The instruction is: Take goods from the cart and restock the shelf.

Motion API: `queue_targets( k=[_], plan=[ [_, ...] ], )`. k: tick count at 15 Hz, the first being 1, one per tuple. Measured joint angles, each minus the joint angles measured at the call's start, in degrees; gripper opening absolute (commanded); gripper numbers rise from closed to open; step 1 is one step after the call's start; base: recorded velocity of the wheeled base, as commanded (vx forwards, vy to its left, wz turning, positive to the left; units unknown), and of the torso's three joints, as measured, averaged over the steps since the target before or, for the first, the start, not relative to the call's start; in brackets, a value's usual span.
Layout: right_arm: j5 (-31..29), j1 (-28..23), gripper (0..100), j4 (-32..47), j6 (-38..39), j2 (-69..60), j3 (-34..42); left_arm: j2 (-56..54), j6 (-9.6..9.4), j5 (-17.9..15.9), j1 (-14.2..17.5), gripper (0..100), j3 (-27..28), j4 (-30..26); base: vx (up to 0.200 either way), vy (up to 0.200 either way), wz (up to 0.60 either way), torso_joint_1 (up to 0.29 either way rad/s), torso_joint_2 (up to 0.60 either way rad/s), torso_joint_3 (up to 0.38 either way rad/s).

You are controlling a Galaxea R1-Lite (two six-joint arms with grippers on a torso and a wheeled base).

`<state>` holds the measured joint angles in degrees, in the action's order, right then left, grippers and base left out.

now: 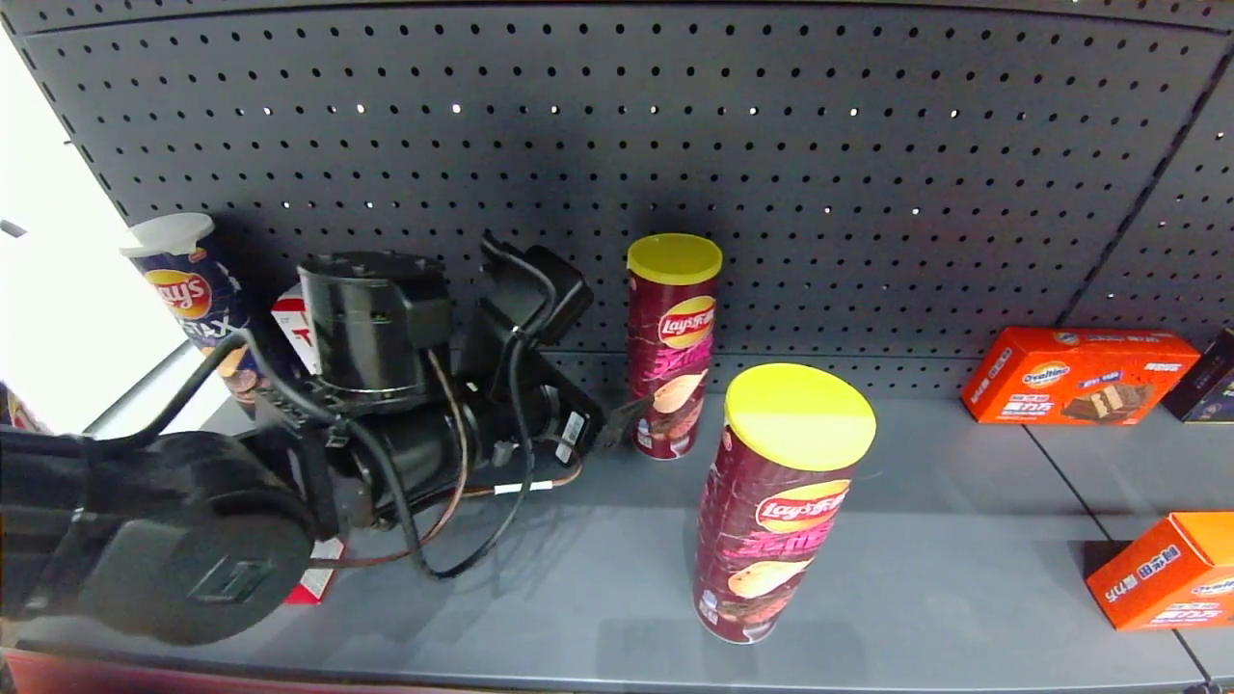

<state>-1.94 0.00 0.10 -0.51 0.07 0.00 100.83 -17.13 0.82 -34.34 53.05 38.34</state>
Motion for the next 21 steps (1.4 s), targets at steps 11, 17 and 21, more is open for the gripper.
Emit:
queue_targets(
  k=[11,17,21],
  plan=[
    [0.02,0.0,100,0.0,0.0,0.0,0.0,6.8,-0.74,0.51,3.63,100,3.25,1.48,0.0,0.0,0.0,0.0,0.0,0.0],
    [0.0,0.0,100,0.0,0.0,0.0,0.0,-2.97,0.49,0.27,3.01,100,-1.02,1.32,0.0,0.0,0.0,0.0,0.0,0.0],
    [0.0,0.0,100,0.0,0.0,0.0,0.0,-15.69,5.08,0.38,2.01,100,-2.32,-8.02,0.0,0.0,0.0,0.0,0.0,0.0]
  ],
)
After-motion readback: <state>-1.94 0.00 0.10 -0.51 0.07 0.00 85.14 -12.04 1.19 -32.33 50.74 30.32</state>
